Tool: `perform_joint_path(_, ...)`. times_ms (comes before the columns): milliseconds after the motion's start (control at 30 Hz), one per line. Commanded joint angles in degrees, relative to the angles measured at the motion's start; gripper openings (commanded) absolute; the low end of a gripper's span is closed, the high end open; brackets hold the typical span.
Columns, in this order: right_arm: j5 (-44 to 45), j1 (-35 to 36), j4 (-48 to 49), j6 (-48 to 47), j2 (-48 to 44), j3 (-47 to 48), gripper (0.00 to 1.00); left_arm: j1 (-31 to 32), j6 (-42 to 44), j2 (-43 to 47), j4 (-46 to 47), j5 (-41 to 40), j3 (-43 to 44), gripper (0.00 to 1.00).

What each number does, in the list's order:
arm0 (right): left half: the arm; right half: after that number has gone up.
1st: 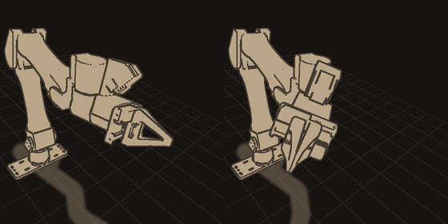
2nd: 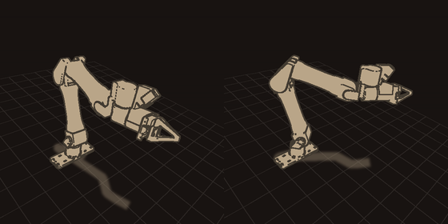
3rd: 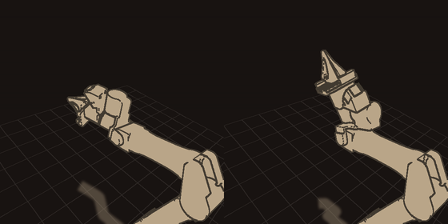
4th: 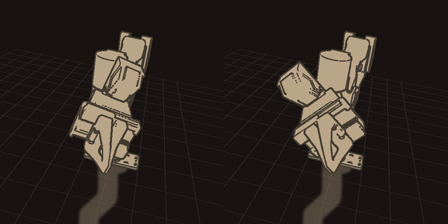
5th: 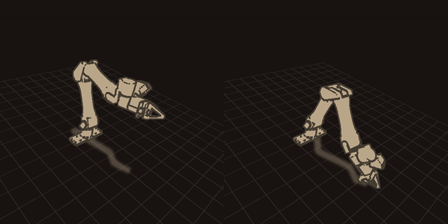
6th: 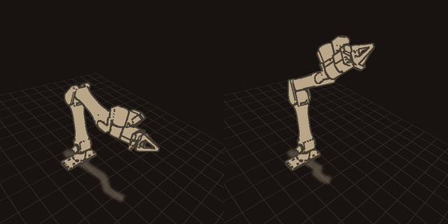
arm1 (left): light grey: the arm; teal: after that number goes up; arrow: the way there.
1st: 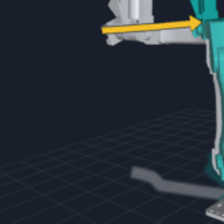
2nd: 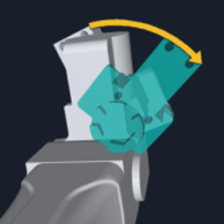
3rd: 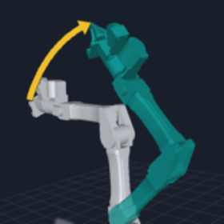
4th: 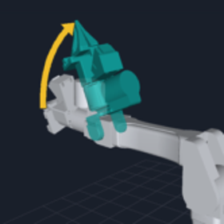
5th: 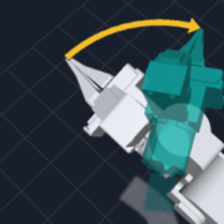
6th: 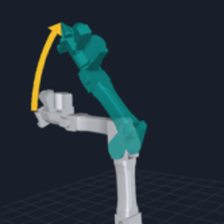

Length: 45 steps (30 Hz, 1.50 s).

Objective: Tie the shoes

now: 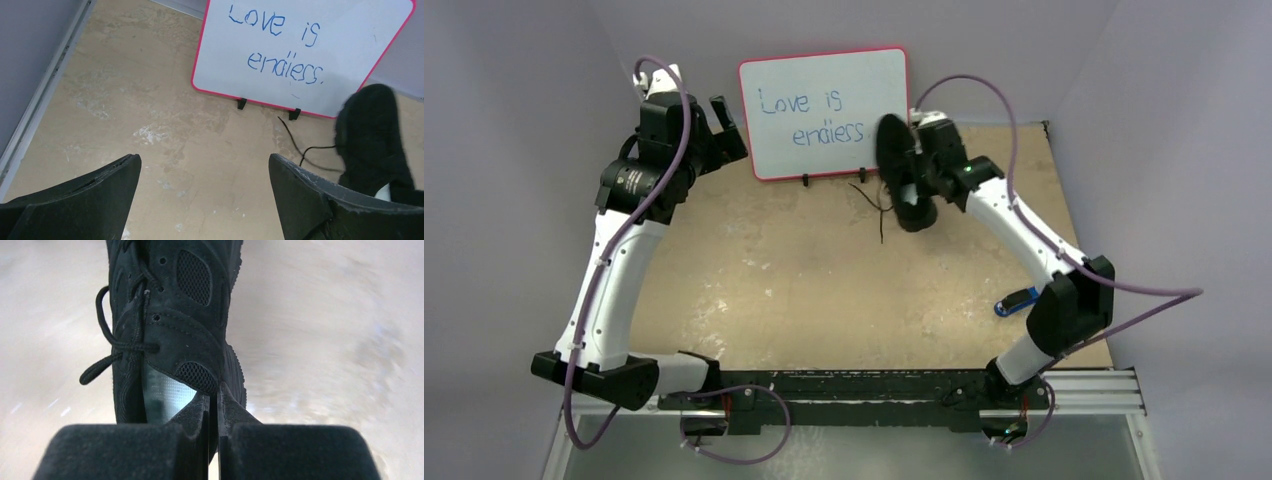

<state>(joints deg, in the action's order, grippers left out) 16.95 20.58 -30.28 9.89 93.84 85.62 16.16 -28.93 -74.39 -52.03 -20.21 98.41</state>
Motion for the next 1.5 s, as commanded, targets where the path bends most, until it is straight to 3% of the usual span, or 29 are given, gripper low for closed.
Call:
perform_joint_path(0, -4.3, 13.7, 4.7, -5.6, -6.3, 0.2, 0.00, 0.1, -5.1, 0.8, -7.9, -1.8, 6.6, 0.99)
perform_joint_path(200, -8.1, 28.1, 9.7, -0.1, -6.2, 3.0, 0.00, 0.1, -6.8, 7.5, -13.1, -5.1, 9.4, 0.99)
perform_joint_path(300, -5.7, 28.6, 11.7, 8.9, -6.1, 0.4, 0.00, 0.1, -7.3, 10.2, -16.0, -6.1, 9.7, 0.99)
perform_joint_path(367, 0.6, 28.6, 12.0, 12.8, -6.1, -1.6, 0.00, 0.1, -7.7, 11.5, -17.4, -6.4, 9.1, 0.99)
perform_joint_path(567, 11.6, 28.3, -1.8, 29.1, -5.4, -5.4, 0.00, 0.1, -9.2, 10.3, -18.9, -3.0, 6.5, 0.99)
perform_joint_path(667, 13.2, 28.3, -4.6, 36.9, -5.4, -9.0, 0.00, 0.1, -10.5, 8.7, -18.0, 3.7, 2.1, 0.99)
perform_joint_path(800, 9.0, 28.5, -3.8, 42.8, -5.4, -14.7, 0.00, 0.1, -13.8, 9.4, -14.1, 13.5, -10.0, 0.99)
perform_joint_path(967, 4.1, 28.4, -0.4, 41.1, -7.2, -21.3, 0.00, 0.1, -16.8, 8.6, -8.2, 26.5, -24.0, 0.99)
perform_joint_path(1167, -1.7, 28.5, 2.3, 39.9, -13.6, -30.6, 0.00, 0.7, -15.9, 5.4, -2.6, 33.9, -31.9, 0.97)
perform_joint_path(1300, -7.6, 28.5, 3.5, 36.7, -17.6, -32.7, 0.28, 2.8, -15.3, 4.2, 0.9, 35.4, -34.0, 0.96)
perform_joint_path(1400, -4.7, 28.4, -1.6, 32.4, -19.9, -28.5, 0.50, 5.2, -15.5, 3.4, 2.0, 34.0, -35.0, 0.95)
perform_joint_path(1467, -3.5, 28.4, -2.8, 28.6, -22.3, -26.4, 0.59, 6.9, -15.6, 2.7, 2.5, 32.7, -35.9, 0.95)
